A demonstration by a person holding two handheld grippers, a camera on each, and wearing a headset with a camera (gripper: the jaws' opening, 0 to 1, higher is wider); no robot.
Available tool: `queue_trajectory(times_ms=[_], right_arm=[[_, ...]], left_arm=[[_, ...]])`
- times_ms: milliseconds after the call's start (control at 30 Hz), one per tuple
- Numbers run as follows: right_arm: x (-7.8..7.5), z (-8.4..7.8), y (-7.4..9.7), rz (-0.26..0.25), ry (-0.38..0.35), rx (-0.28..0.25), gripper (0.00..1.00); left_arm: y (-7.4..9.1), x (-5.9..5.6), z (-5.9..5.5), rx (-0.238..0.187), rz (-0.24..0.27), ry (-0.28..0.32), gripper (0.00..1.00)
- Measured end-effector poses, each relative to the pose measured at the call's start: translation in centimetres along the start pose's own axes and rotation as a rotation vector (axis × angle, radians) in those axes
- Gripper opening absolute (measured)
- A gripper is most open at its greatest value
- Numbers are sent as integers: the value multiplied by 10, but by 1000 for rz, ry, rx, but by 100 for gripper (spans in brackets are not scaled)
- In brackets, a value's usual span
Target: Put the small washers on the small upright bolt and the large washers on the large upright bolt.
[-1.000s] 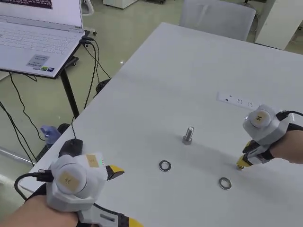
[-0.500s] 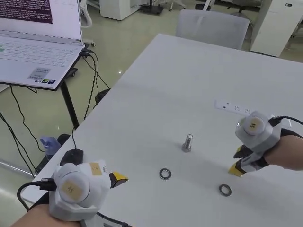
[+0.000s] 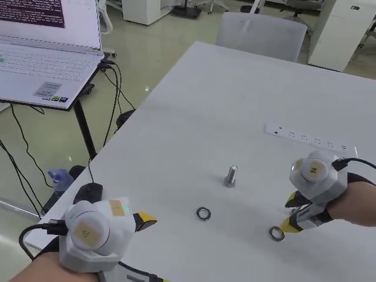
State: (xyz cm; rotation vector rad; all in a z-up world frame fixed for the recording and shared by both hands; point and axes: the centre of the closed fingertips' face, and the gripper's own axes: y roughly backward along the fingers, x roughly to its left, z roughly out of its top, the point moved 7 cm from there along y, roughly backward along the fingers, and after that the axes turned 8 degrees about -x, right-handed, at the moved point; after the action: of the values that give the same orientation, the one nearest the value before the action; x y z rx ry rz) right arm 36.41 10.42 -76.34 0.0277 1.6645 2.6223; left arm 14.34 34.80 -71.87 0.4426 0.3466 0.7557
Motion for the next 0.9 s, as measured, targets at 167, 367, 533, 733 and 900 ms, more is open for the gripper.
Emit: queue_trajectory(times_ms=[167, 367, 533, 733, 900], right_arm=[[3, -8, -13, 15, 5, 12, 39], [5, -14, -21, 11, 20, 26, 38], [5, -20, -28, 28, 40, 32, 37], [7, -24, -36, 40, 48, 42, 36], [8, -27, -41, 22, 49, 51, 36]], left_arm=[[0, -1, -1, 5, 0, 0, 81], [0, 0, 0, 4, 3, 0, 81], [-1, 1, 0, 8, 2, 3, 81], [-1, 0, -3, 16, 5, 10, 80], [0, -2, -5, 18, 4, 18, 80]])
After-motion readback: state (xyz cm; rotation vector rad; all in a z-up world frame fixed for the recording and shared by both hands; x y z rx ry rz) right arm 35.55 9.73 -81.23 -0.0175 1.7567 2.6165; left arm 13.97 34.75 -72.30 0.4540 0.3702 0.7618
